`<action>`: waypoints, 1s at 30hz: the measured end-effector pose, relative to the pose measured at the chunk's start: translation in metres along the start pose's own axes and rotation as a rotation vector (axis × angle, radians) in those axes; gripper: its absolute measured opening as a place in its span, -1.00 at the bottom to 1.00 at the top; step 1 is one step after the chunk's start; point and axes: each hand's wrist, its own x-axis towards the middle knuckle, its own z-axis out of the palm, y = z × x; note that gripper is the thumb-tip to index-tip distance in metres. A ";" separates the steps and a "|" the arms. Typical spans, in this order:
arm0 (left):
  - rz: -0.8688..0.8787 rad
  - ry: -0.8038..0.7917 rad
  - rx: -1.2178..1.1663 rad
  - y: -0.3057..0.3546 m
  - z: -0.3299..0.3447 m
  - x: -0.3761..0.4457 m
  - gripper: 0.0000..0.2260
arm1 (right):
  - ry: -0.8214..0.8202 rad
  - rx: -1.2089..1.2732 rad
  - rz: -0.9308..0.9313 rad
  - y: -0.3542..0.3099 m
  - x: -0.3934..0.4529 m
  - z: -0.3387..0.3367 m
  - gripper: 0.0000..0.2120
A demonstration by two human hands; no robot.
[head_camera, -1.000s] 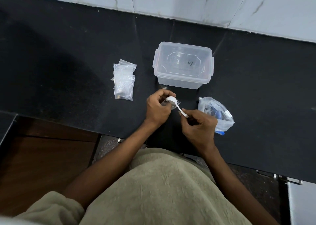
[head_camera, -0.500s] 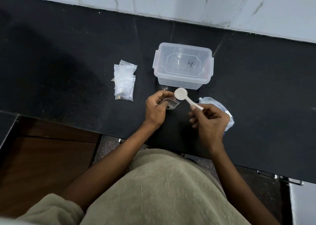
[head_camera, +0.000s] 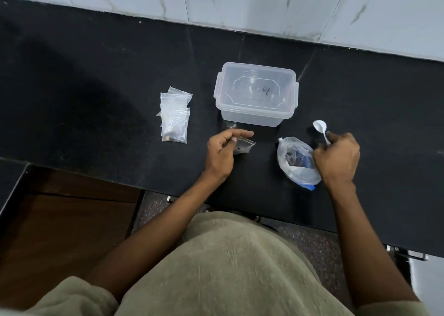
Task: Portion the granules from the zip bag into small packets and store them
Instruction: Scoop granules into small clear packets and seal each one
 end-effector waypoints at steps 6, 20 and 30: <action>-0.002 -0.024 -0.022 0.002 0.002 -0.001 -0.68 | -0.083 0.001 0.009 0.009 -0.001 0.002 -0.86; -0.061 -0.039 -0.103 0.007 0.004 -0.003 -0.71 | -0.207 0.265 -0.571 -0.069 -0.077 0.003 -0.60; -0.127 -0.197 -0.177 0.003 -0.016 -0.009 -0.68 | -0.254 0.473 -0.326 -0.082 -0.075 0.015 -0.85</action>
